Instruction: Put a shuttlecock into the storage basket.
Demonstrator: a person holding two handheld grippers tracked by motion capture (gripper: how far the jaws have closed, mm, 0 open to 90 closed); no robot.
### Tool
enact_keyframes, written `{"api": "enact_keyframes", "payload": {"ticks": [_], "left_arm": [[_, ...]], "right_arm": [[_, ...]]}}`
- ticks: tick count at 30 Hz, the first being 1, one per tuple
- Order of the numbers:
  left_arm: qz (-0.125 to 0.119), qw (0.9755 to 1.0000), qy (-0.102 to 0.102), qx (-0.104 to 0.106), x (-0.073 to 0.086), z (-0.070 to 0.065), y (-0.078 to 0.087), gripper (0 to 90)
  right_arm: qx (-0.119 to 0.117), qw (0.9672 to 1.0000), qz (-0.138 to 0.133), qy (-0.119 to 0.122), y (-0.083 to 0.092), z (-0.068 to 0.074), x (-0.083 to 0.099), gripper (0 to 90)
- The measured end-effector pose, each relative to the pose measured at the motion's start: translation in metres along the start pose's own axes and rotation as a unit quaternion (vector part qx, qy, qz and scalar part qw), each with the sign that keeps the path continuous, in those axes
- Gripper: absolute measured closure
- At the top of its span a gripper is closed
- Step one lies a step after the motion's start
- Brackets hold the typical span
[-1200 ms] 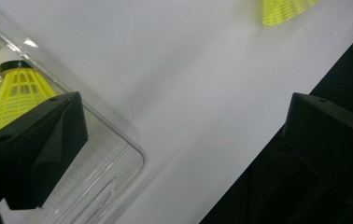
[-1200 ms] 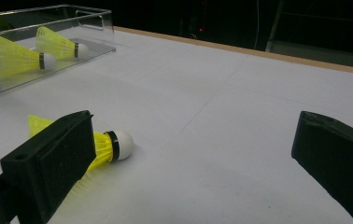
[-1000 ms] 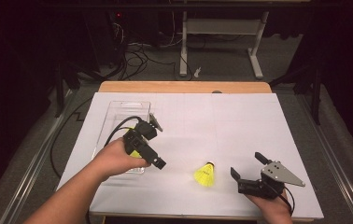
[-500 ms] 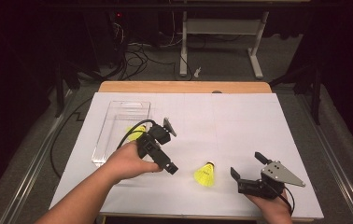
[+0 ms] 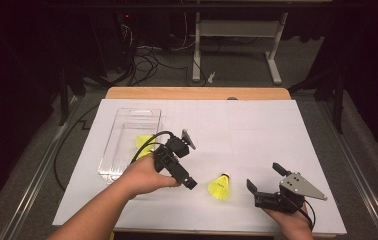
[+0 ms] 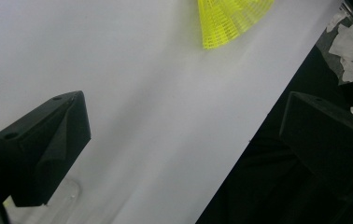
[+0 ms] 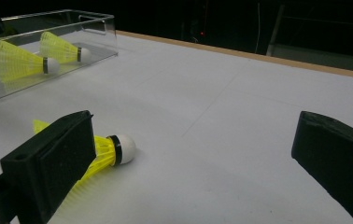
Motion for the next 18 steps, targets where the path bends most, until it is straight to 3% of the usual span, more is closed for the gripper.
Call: {"api": "enact_keyframes", "payload": {"ticks": [18], "left_arm": [[0.011, 0.9999, -0.013, 0.001, -0.006, -0.005, -0.029, 8.9]], "right_arm": [[0.0, 1.0, 0.001, 0.0, 0.0, 0.001, 0.0, 0.2]]}}
Point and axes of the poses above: each handheld gripper's, and its own axes: y roughly backward along the jaws, x roughly out of its underside, z roughly to its left, the point moved 10 cm from there along -y, roughly forward along the jaws, and after that the axes turned 4 degrees about -z, right-handed, at the moved point
